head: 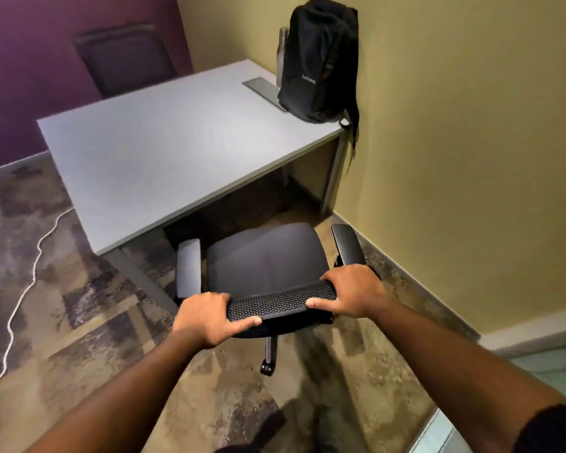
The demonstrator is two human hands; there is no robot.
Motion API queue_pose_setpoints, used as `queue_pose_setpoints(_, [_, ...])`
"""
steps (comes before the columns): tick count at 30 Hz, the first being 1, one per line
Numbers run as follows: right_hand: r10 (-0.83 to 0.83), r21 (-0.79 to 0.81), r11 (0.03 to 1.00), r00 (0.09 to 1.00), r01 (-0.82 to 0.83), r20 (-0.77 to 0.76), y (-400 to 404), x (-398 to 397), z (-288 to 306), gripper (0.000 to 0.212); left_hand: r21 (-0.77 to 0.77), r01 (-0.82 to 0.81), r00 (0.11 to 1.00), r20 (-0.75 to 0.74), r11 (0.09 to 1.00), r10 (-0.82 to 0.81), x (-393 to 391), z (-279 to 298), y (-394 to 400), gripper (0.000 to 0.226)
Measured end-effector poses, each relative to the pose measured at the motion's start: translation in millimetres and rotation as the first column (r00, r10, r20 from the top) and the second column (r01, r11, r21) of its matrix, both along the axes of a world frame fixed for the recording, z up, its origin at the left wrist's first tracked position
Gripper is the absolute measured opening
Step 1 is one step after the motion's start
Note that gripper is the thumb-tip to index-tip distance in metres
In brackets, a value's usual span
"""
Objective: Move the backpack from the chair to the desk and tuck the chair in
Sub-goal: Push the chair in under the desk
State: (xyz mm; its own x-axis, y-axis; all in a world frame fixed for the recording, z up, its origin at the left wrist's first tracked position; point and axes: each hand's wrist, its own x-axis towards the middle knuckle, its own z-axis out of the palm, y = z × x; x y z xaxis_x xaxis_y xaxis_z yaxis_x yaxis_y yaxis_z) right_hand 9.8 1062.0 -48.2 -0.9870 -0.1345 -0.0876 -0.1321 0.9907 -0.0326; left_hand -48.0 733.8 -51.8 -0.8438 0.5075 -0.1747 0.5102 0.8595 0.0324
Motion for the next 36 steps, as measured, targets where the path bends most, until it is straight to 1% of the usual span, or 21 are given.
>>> queue_pose_setpoints(3, [0.059,0.005,0.998,0.998,-0.059,0.015,27.3,-21.9,-0.8,0.103,0.009,-0.059,0.998,0.002,0.998,0.059,-0.4,2.9,24.3,0.089])
queue_pose_setpoints(10, [0.140,0.007,0.990,0.990,-0.140,0.013,74.5,-77.4,-6.1,0.104,0.011,-0.153,0.987,0.042,0.988,0.152,-29.1,1.6,68.2,0.100])
queue_pose_setpoints(16, [0.220,0.012,0.975,0.975,-0.220,0.024,106.8,-134.1,-5.1,0.111,0.034,-0.211,0.977,-0.013,0.977,0.212,-63.7,-3.5,101.8,0.098])
queue_pose_setpoints(20, [0.256,0.005,0.967,0.967,-0.256,0.015,131.2,-181.2,0.4,0.116,0.037,-0.252,0.967,-0.025,0.967,0.253,-100.1,-7.5,125.8,0.098])
queue_pose_setpoints(23, [0.299,0.031,0.954,0.954,-0.300,0.012,145.9,-211.2,3.6,0.114,0.031,-0.279,0.960,-0.013,0.960,0.280,-121.0,-6.9,142.6,0.101])
queue_pose_setpoints(26, [0.331,0.019,0.943,0.944,-0.331,0.011,159.6,-239.6,5.3,0.111,0.023,-0.303,0.953,-0.009,0.953,0.304,-137.6,-3.9,159.4,0.101])
queue_pose_setpoints(32, [0.423,0.047,0.905,0.906,-0.423,0.017,187.8,-286.5,3.9,0.110,0.028,-0.408,0.913,0.001,0.913,0.408,-153.0,-6.6,193.1,0.100])
queue_pose_setpoints(36, [0.472,0.055,0.880,0.881,-0.473,0.021,210.0,-316.8,5.1,0.114,0.031,-0.472,0.881,-0.022,0.881,0.472,-161.1,-8.1,219.7,0.105])
